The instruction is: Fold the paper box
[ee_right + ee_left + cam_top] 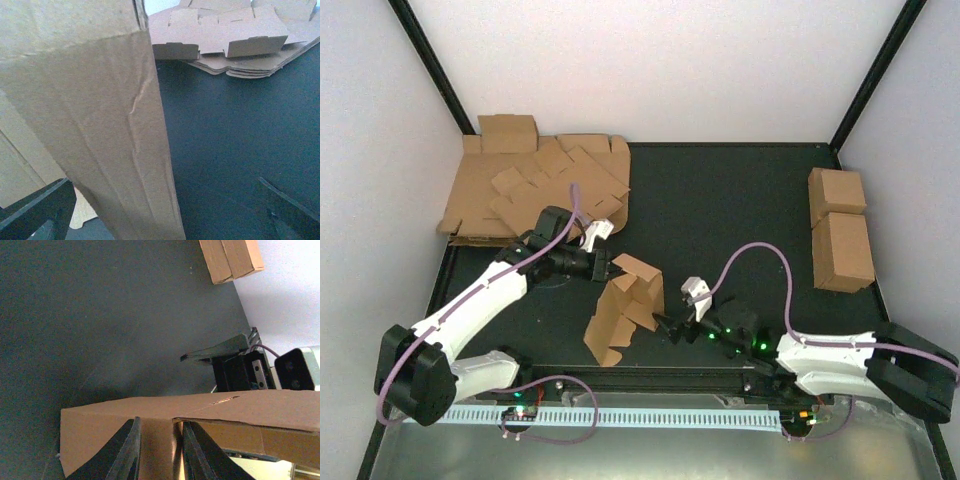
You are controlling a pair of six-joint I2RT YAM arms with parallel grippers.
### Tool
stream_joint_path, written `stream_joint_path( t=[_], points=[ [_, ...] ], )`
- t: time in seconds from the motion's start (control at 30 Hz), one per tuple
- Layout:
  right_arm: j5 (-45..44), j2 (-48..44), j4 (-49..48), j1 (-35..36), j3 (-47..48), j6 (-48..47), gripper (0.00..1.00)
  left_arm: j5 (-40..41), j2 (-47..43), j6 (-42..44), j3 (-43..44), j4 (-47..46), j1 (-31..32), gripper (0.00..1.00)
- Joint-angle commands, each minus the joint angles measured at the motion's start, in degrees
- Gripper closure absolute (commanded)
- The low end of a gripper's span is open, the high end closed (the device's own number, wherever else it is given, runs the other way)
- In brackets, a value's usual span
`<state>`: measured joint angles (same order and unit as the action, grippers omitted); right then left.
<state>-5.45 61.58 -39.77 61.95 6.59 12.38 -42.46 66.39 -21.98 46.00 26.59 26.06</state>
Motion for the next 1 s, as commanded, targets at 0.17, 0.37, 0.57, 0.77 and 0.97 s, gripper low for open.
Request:
stream_joint_path(
  t=[0.17,0.37,0.57,0.77,0.97],
  points=[
    [-3.0,-10.3,8.4,-0.2,-2.0,1.2,0.01,2.3,-0.1,1.5,2.9,1.4,1.0,0.74],
    [-3.4,-16.8,14.1,-0.2,-1.4,0.9,0.01,2.7,0.3,1.6,3.3,1.6,1.4,0.74],
    [-2.6,-20.1,18.9,-0.2,0.1,0.5,0.01,2.9,0.7,1.5,3.3,1.6,1.7,0.74],
    [-2.3,-22.7,22.7,-0.2,1.3,0.9,0.00,3.1,0.8,1.6,3.5,1.7,1.9,0.74],
    [-3.2,-25.2,27.1,-0.2,2.8,1.5,0.01,3.4,0.9,1.6,3.4,1.7,2.1,0.74]
  ],
)
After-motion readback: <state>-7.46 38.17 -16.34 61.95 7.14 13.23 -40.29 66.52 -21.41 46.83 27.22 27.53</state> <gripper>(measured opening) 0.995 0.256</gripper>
